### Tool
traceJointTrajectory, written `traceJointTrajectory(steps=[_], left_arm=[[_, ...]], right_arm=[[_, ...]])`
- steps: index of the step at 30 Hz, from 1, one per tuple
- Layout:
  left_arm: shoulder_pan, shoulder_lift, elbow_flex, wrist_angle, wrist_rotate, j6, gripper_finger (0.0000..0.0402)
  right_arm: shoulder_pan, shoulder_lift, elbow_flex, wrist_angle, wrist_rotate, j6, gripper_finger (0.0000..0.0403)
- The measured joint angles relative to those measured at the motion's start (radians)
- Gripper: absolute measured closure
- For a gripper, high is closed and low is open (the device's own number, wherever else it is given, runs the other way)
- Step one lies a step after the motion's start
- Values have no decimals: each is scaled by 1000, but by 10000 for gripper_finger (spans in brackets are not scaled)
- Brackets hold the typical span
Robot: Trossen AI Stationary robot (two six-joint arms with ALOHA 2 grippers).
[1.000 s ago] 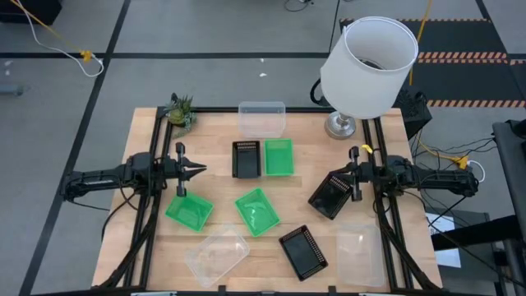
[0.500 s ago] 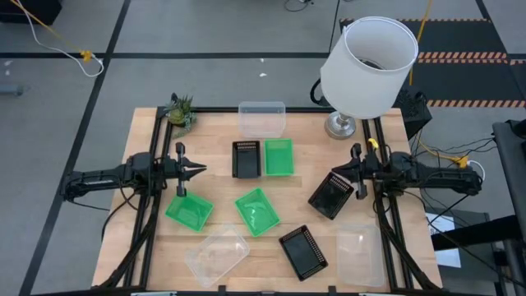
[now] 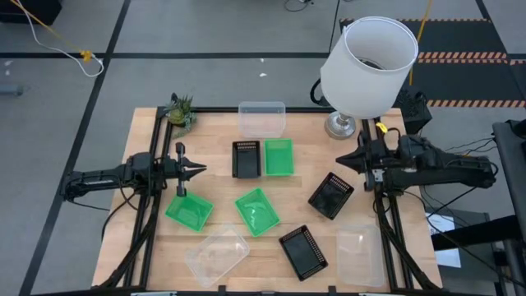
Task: Stack baskets by color
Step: Stack the middle black bin on the top left black bin
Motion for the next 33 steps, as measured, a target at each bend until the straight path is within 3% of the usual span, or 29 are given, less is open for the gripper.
traceJointTrajectory(steps=[10,15,24,33], left_arm=[[0,0,0,0,0,-15,364],[0,0,0,0,0,-142,364],[-1,0,0,41,0,-227,365],[-1,1,90,32,0,-218,397]], right_arm=[[0,212,241,-211,0,16,403],[0,267,243,-225,0,58,403],[0,332,243,-224,1,88,403],[0,374,243,-202,2,87,403]])
